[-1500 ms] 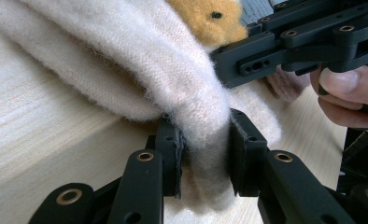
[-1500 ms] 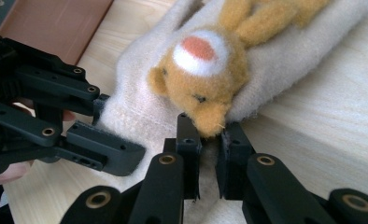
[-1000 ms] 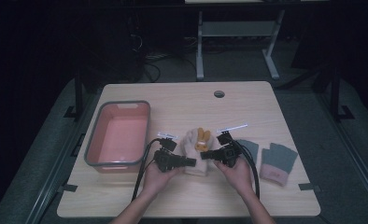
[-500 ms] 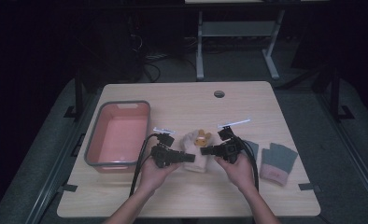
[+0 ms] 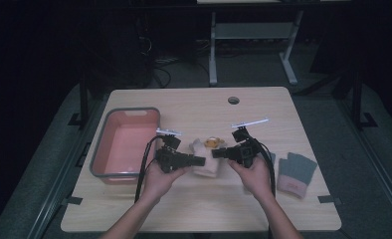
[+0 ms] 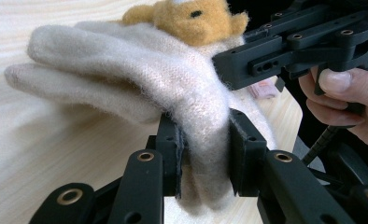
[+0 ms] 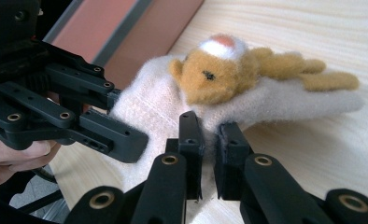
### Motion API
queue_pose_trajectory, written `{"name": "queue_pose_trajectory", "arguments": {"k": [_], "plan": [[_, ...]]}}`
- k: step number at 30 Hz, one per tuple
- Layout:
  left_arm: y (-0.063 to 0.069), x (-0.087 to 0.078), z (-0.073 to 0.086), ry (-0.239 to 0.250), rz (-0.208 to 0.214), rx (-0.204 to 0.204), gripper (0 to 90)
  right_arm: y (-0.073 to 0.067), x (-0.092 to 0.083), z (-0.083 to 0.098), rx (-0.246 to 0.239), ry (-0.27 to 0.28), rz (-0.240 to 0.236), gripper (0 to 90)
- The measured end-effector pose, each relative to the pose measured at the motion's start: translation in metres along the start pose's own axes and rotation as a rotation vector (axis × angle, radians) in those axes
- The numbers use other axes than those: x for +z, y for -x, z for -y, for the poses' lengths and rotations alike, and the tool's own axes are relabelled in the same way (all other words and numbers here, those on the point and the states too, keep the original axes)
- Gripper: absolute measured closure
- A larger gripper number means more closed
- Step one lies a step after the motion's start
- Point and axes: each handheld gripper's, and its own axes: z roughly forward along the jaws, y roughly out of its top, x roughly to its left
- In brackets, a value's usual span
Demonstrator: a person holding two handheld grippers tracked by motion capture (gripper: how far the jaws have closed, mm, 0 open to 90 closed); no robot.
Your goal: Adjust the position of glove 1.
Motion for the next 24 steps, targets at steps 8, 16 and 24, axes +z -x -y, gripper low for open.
{"name": "queue_pose_trajectory", "arguments": {"k": [8,16,24], "plan": [[0.004,-0.018,-0.013,0.017,-0.022,0.033,69.3,-0.010,-0.003,-0.016,-0.022,0.011,-0.005,82.9],[0.003,-0.035,-0.024,0.029,-0.036,0.046,69.4,-0.018,-0.002,-0.032,-0.022,0.024,-0.034,82.9],[0.000,-0.050,-0.035,0.048,-0.039,0.049,69.4,-0.027,-0.002,-0.050,-0.039,0.020,-0.042,82.9]]}}
